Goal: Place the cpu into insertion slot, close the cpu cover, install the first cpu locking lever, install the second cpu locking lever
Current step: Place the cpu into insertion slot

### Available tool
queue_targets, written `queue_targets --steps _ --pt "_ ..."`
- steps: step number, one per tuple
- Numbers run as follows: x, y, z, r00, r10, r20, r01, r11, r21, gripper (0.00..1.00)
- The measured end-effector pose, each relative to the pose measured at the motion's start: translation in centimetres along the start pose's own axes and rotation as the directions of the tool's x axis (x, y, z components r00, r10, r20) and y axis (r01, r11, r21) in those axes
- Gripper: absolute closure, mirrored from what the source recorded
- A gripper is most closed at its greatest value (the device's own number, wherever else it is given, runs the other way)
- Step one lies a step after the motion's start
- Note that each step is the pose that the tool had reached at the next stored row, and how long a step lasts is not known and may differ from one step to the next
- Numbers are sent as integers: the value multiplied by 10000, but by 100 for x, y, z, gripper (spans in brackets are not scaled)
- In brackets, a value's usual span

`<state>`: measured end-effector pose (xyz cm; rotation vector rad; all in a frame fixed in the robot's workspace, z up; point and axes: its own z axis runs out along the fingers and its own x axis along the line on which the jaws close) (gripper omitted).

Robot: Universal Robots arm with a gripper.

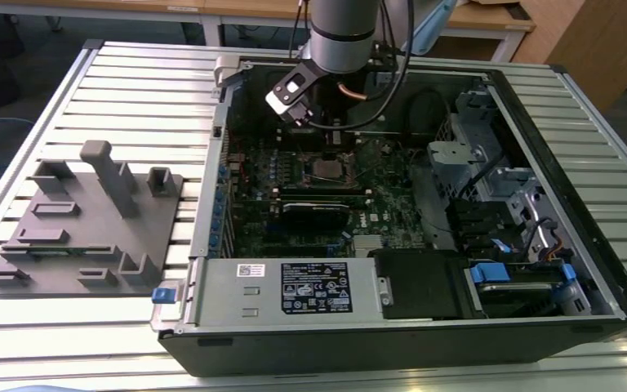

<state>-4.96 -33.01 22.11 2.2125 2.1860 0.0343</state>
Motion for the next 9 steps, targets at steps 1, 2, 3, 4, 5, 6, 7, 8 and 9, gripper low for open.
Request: queue_targets --steps 1,2,3,4,5,6,7,8,9 --pt "-5 -1 9 10000 0 -2 0 10000 2 90" --pt "-11 -1 20 10000 1 -2 -1 10000 7 90" --pt "-16 -1 31 10000 1 -3 -1 10000 13 90" --pt "-20 -2 43 10000 1 -3 -1 10000 21 90" --pt "-23 -2 54 10000 1 -4 -1 10000 31 90" --pt "-25 -3 66 10000 1 -4 -1 10000 41 90" --pt "-26 -4 78 10000 2 -3 -2 10000 51 90" --pt "-26 -4 89 10000 2 -2 -2 10000 59 90" --pt "-26 -4 99 10000 2 -2 -2 10000 66 90"
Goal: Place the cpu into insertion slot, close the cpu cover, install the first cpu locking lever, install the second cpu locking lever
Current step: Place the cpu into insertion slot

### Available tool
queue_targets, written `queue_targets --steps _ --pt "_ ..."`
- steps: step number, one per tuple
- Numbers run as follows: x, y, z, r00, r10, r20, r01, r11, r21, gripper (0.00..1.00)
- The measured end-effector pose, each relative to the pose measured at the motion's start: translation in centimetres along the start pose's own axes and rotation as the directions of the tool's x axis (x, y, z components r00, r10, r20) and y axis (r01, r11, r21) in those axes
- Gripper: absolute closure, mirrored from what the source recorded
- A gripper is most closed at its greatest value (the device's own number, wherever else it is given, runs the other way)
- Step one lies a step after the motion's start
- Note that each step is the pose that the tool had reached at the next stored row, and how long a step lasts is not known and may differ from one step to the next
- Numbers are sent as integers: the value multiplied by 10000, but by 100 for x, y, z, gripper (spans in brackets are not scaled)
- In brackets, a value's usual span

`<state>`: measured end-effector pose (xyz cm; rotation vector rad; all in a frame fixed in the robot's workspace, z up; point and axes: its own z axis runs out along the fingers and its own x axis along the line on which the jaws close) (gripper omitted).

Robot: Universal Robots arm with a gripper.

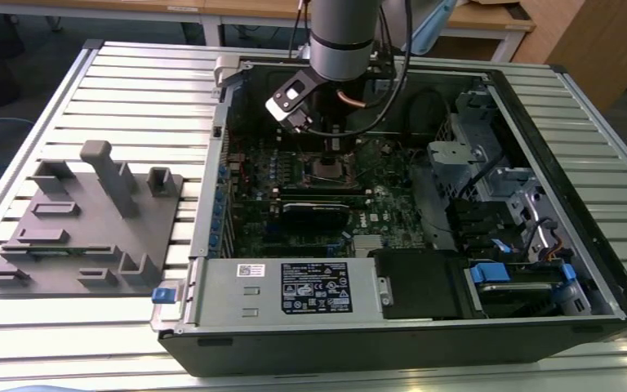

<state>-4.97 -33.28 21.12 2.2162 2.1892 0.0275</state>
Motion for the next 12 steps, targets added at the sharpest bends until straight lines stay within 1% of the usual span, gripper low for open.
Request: queue_targets --steps 8,10,12 --pt "0 -1 53 10000 -1 0 1 10000 14 90" --pt "0 -2 55 10000 -1 -3 1 10000 16 90" --pt "-7 -1 56 10000 -2 -41 2 10000 15 90"
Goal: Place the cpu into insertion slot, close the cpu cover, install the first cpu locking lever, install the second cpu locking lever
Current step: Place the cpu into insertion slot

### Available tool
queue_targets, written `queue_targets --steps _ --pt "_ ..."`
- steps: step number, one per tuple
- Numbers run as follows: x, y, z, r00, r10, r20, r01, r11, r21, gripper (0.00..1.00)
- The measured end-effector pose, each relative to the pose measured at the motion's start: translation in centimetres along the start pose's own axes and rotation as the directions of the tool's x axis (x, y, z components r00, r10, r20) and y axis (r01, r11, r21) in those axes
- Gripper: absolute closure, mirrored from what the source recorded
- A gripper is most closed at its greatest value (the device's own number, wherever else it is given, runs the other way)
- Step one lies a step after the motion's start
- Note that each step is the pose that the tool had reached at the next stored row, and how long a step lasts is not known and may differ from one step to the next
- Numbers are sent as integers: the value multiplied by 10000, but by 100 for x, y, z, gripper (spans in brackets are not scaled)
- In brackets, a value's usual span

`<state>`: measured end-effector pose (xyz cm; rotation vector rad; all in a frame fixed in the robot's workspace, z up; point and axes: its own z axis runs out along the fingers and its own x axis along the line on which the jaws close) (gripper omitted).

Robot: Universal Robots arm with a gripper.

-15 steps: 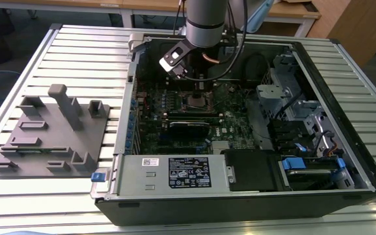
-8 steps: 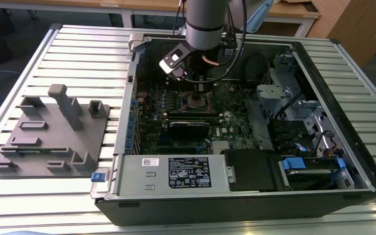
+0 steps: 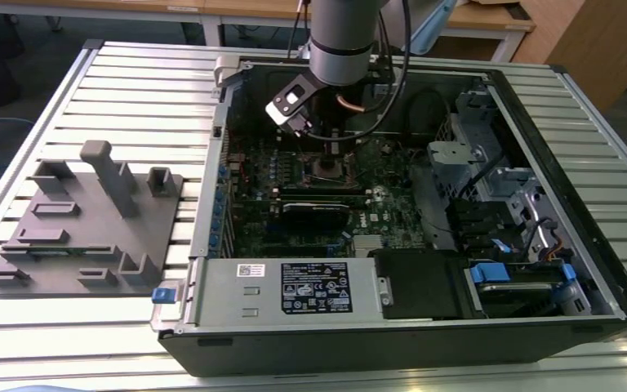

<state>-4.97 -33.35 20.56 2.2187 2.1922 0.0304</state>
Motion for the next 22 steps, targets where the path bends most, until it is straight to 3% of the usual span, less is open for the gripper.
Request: queue_targets --steps 4,14,19,22 --pt "-24 -1 10 10000 4 -52 -4 10000 -1 90" --pt "-34 -7 93 10000 4 -34 -4 10000 13 90" --pt "-38 -9 90 10000 3 -25 -3 10000 19 90" --pt "-30 -4 79 10000 4 -51 -4 10000 4 90"
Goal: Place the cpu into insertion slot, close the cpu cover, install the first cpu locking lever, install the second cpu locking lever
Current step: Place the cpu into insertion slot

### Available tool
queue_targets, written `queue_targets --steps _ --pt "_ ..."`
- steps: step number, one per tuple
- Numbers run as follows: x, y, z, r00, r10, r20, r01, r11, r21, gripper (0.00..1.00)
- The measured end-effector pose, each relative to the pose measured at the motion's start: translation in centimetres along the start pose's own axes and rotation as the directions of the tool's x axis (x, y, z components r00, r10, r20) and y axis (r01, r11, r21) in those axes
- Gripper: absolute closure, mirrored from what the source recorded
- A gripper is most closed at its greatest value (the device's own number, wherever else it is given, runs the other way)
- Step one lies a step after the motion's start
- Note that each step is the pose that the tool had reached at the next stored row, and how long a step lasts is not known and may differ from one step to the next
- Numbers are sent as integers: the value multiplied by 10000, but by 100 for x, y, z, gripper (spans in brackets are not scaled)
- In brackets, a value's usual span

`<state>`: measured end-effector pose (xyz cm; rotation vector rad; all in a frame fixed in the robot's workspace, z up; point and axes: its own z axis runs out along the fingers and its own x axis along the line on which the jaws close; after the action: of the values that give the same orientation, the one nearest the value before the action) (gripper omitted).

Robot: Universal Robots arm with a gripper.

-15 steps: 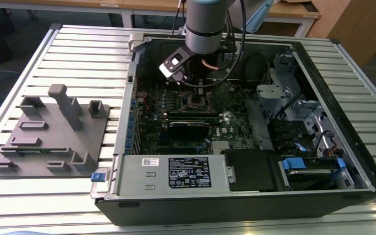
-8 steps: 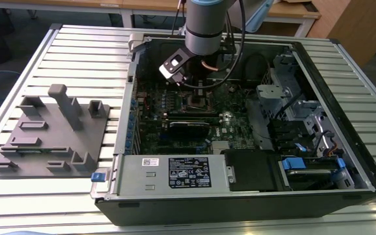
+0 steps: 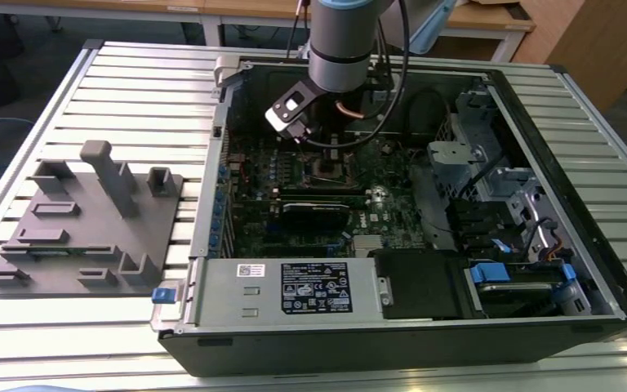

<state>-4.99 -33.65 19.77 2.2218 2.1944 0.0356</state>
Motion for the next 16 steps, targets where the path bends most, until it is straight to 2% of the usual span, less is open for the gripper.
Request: queue_targets --steps 2,12,16 --pt "4 3 -10 10000 0 -18 0 10000 -11 90" --pt "2 4 -79 10000 0 -14 0 10000 -2 90" --pt "2 4 -82 10000 0 -16 0 10000 -3 90"
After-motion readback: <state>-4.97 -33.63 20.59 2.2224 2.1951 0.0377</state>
